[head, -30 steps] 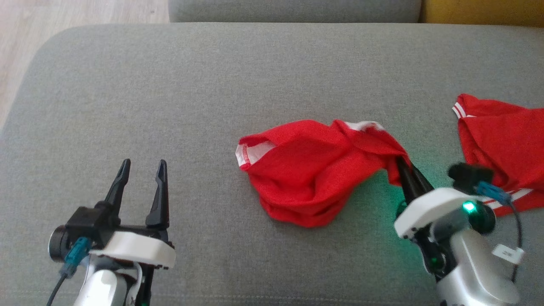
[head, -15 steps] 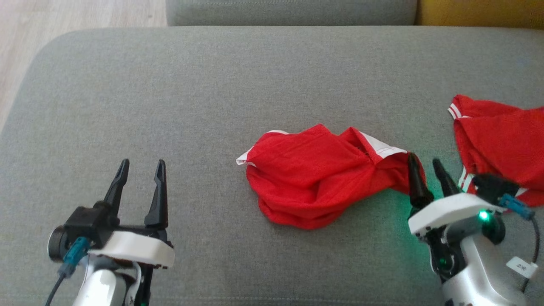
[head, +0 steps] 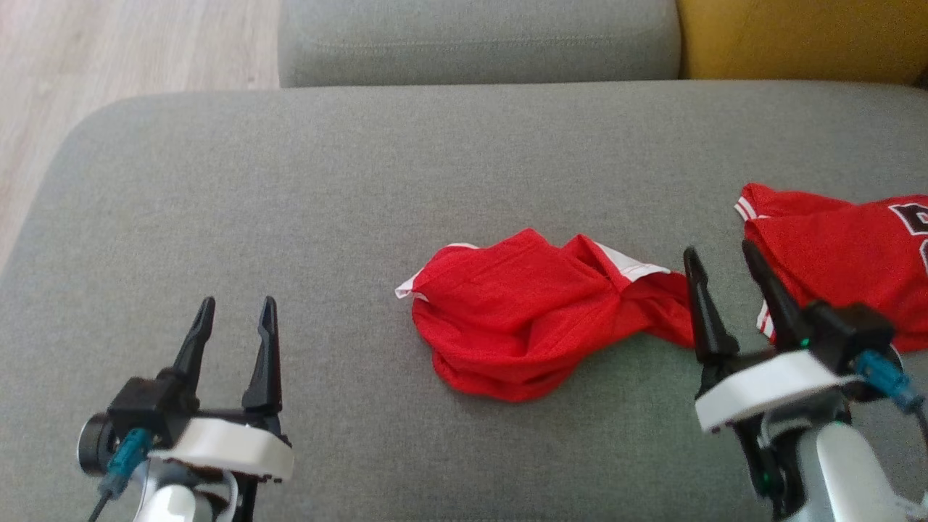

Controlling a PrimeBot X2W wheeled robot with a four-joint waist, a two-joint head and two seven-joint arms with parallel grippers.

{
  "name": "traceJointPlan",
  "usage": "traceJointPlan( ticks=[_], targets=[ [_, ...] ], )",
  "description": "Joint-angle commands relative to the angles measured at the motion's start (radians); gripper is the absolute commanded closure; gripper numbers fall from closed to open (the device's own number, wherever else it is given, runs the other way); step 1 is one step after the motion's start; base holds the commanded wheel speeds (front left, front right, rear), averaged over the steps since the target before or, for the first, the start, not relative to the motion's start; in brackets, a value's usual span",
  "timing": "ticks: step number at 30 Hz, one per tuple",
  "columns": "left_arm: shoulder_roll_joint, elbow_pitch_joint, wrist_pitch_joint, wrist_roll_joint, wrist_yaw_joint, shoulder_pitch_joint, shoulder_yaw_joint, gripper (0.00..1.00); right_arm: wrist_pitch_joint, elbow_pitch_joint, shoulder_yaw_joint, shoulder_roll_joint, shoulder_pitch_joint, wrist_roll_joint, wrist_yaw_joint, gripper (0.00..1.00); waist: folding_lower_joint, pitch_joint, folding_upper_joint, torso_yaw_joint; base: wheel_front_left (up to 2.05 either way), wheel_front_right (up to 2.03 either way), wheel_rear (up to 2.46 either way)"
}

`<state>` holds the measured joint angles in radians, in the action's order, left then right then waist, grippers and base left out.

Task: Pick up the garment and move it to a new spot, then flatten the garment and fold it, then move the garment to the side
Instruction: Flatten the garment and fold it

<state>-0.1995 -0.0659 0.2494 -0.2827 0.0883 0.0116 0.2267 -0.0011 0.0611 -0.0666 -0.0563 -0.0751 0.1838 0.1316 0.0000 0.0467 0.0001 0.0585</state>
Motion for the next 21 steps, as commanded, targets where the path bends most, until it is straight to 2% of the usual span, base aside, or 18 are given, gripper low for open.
traceJointPlan(
  ticks=[1,9,21],
  targets=[
    [-0.016,0.032,0.012,0.008,0.005,-0.027,-0.033,0.00,0.010,-0.055,-0.029,-0.007,-0.003,-0.013,-0.001,0.00,0.0000,-0.011,-0.0001,-0.003,0.00,0.00,0.00],
    [-0.023,0.037,-0.001,0.010,0.009,-0.002,-0.018,0.00,0.072,-0.164,-0.033,-0.001,0.110,-0.043,-0.001,0.00,0.0000,-0.028,-0.0001,-0.006,0.00,0.00,0.00],
    [-0.028,0.042,-0.008,0.004,0.015,-0.004,-0.010,0.00,0.090,-0.182,-0.032,0.005,0.122,-0.038,-0.001,0.00,0.0000,-0.030,-0.0001,-0.006,0.00,0.00,0.00]
  ],
)
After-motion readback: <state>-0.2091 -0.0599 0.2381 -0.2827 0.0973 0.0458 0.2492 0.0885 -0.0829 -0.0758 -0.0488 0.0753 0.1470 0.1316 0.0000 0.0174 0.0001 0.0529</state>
